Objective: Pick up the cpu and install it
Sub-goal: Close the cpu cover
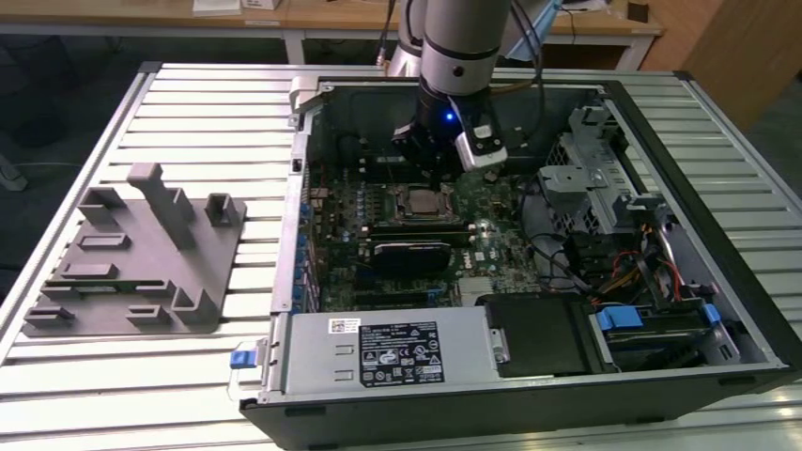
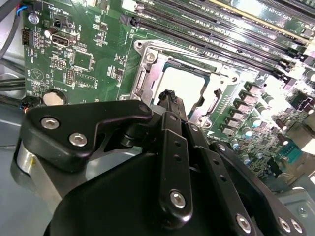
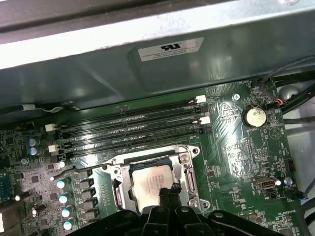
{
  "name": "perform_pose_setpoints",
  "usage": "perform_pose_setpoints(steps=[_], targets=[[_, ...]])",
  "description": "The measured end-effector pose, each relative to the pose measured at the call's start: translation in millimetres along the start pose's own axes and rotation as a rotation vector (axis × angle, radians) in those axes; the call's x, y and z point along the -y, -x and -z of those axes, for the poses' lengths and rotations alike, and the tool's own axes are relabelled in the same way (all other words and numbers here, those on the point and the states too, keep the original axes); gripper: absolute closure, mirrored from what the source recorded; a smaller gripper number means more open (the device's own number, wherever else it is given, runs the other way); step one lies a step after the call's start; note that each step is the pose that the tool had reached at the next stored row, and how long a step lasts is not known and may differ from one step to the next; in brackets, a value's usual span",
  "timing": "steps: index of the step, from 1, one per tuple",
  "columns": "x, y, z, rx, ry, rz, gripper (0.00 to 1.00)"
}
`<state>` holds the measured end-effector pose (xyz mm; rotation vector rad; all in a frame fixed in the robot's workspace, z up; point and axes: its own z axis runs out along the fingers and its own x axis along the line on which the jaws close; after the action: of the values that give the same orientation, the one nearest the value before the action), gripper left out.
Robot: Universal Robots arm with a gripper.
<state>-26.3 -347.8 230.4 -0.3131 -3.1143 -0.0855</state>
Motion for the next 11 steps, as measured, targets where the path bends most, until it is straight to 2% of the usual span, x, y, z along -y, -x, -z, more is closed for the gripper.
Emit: perform_pose_setpoints(steps=[4,11], targets=[[0.4,-0.8,-2.1,0.0020,0.0002,0.000,0.89],[3.5,-7.0,-4.5,0.0084,0.0017,0.002,0.89]])
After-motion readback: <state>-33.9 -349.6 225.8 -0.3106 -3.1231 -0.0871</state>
